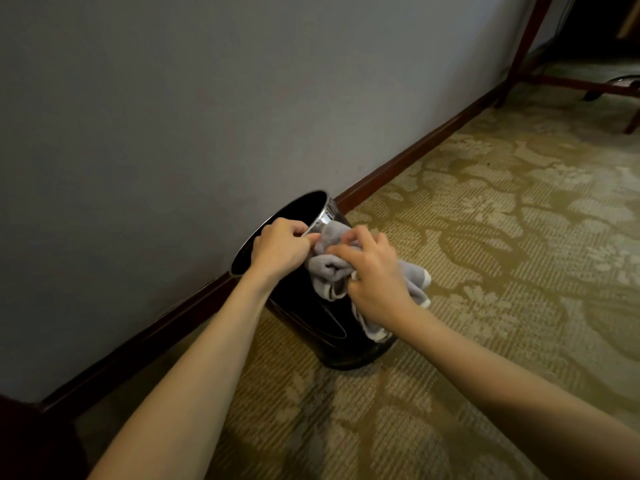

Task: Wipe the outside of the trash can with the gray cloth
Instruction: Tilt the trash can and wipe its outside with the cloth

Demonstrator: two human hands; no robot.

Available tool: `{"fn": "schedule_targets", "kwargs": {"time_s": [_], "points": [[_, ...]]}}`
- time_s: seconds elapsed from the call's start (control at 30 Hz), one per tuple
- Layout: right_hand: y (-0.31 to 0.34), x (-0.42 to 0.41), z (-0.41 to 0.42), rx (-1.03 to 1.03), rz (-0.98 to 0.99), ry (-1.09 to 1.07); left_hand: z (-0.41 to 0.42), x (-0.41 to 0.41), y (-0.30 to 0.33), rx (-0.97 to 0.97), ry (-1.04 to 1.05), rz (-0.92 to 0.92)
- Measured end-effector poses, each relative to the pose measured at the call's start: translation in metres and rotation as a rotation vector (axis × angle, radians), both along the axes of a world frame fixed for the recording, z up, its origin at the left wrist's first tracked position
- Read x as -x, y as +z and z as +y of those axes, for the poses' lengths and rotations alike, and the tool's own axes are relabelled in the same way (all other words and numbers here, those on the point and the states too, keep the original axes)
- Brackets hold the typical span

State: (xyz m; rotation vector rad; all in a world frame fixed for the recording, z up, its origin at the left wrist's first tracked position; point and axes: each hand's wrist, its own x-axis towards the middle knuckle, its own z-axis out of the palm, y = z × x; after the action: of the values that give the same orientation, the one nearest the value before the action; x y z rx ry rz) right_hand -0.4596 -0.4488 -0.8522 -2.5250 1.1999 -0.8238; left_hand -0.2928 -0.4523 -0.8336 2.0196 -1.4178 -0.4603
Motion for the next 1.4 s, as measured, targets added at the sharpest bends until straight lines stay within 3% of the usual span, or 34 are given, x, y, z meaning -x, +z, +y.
{"fn": "schedule_targets", "kwargs": {"time_s": [0.2, 0.37, 0.47, 0.57, 0.63, 0.83, 1.1, 1.27, 1.4], "points": [[-0.026, 0.02, 0.005, 0.037, 0.197, 0.075, -0.001, -0.006, 0.0, -0.033, -0.01, 0.035], [-0.061, 0.056, 0.002, -0.1, 0.417, 0.055, 0.0, -0.026, 0.002, -0.05, 0.018, 0.141], [-0.073, 0.079, 0.0, -0.215, 0.452, 0.004, 0.003, -0.035, 0.001, -0.034, 0.022, 0.186], [-0.072, 0.082, -0.002, -0.186, 0.504, 0.002, 0.005, -0.033, 0.001, -0.037, -0.002, 0.213], [-0.068, 0.076, -0.004, -0.182, 0.483, -0.005, 0.005, -0.032, 0.0, -0.023, 0.023, 0.199], [-0.048, 0.031, 0.007, -0.1, 0.169, 0.134, 0.004, -0.02, -0.003, -0.014, -0.024, 0.134], [-0.053, 0.033, 0.004, -0.112, 0.101, 0.171, 0.001, -0.033, -0.004, -0.032, -0.064, 0.145], [-0.079, 0.063, -0.002, -0.148, 0.044, 0.084, 0.002, -0.043, -0.003, -0.044, -0.083, 0.158], [-0.096, 0.083, -0.029, -0.184, 0.068, -0.124, 0.006, -0.05, -0.005, -0.036, -0.087, 0.181]]}}
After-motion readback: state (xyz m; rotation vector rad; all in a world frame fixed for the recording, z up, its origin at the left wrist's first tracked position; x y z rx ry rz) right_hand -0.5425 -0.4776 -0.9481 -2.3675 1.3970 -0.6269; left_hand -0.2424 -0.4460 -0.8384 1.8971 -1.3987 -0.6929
